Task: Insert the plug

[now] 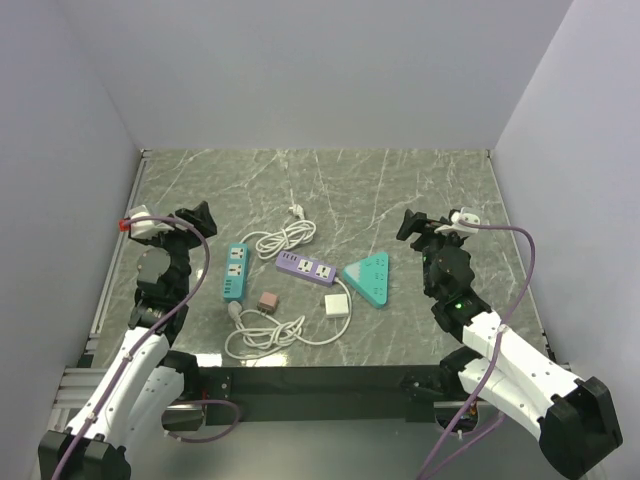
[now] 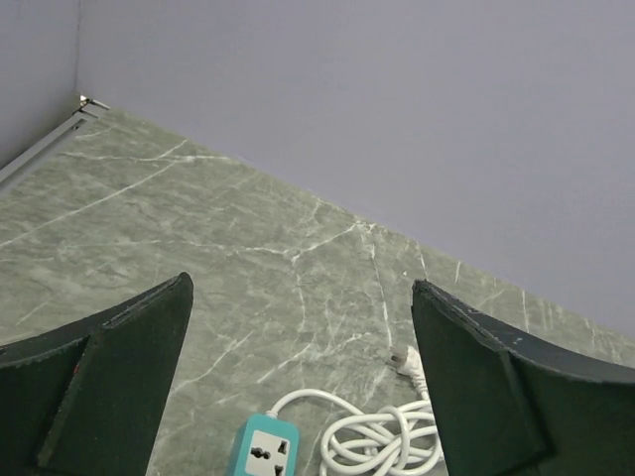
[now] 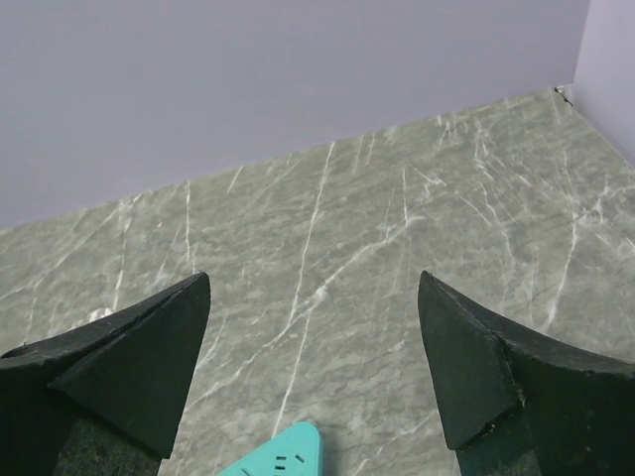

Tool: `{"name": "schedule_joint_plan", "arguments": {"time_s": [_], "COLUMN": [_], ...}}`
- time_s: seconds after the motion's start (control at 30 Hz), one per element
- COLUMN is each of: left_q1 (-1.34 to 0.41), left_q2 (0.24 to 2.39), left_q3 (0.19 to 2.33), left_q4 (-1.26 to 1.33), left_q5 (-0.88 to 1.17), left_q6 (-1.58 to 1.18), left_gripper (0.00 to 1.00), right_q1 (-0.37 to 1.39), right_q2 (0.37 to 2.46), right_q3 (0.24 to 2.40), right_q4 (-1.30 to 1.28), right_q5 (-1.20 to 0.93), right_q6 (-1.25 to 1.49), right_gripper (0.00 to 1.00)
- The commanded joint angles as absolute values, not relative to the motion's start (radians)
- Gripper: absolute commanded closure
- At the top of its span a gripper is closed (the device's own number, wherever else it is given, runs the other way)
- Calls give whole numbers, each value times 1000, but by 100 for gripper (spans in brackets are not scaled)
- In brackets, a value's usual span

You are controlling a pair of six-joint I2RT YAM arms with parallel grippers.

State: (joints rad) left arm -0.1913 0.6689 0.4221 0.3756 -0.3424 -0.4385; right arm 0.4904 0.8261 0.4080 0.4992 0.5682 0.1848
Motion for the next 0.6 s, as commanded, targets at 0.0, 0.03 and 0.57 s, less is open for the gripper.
{"name": "schedule_joint_plan", "arguments": {"time_s": [0.0,0.03,0.57], "left_q1": [-193,-193,-199], "left_q2": [661,664,797], "left_q3": [445,446,520], "left_q4": [397,399,331], "left_q5": [-371,-371,-331], "left_q6": [-443,-443,-453], "left_gripper": [1,0,2], "right_q1": [494,494,491], "right_q2": [804,807,864], "right_q3": [462,462,613], "right_q4": [494,489,62], "right_q5": [586,583,488], "right_q6": [199,204,494], "right_gripper": [9,9,7]}}
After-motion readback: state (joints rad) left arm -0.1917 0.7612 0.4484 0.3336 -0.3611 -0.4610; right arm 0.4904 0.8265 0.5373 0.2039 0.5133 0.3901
